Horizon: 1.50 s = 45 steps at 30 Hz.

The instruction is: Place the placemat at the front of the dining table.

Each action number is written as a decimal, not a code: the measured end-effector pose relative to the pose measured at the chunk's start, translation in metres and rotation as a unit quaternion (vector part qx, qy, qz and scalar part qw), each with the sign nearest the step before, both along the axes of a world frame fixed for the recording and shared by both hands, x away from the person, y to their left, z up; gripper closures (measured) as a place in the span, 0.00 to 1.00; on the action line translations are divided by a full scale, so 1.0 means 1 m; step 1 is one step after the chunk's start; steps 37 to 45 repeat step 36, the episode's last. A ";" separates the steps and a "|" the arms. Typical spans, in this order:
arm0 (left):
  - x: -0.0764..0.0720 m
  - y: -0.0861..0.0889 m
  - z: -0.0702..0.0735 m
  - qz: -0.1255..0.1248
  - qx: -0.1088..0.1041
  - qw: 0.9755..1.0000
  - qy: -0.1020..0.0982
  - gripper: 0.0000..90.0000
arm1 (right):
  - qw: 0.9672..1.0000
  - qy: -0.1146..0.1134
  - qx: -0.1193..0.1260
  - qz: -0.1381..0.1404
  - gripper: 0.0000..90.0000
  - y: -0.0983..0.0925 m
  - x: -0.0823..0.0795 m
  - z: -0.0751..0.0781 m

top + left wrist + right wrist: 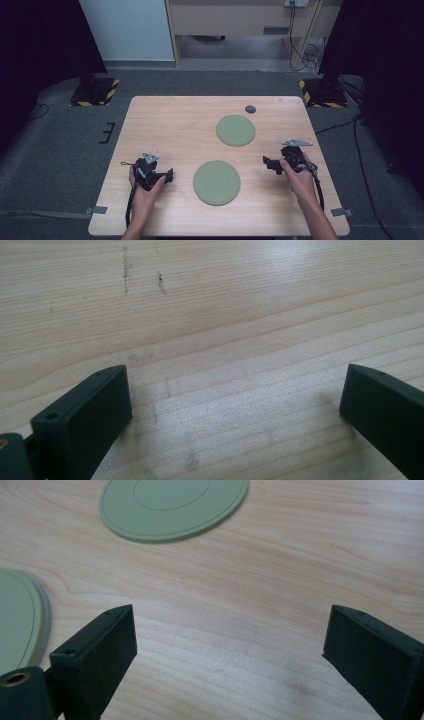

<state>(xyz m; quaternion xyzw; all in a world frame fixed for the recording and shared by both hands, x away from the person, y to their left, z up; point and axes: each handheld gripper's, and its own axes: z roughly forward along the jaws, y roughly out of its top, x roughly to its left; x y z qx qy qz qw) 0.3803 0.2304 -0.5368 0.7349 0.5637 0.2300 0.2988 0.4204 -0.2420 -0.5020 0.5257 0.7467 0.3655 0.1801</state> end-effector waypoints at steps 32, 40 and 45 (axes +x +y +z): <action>0.000 0.000 0.000 0.000 0.000 1.000 0.000 0.00 | 0.998 0.000 -0.062 -0.012 0.01 0.013 -0.008 -0.037; 0.000 0.000 0.000 0.000 0.000 1.000 0.000 0.00 | 0.998 0.002 -0.061 -0.019 0.00 0.013 -0.007 -0.038; 0.000 0.000 0.000 0.000 0.000 1.000 0.000 0.00 | 0.998 0.002 -0.061 -0.019 0.00 0.013 -0.007 -0.038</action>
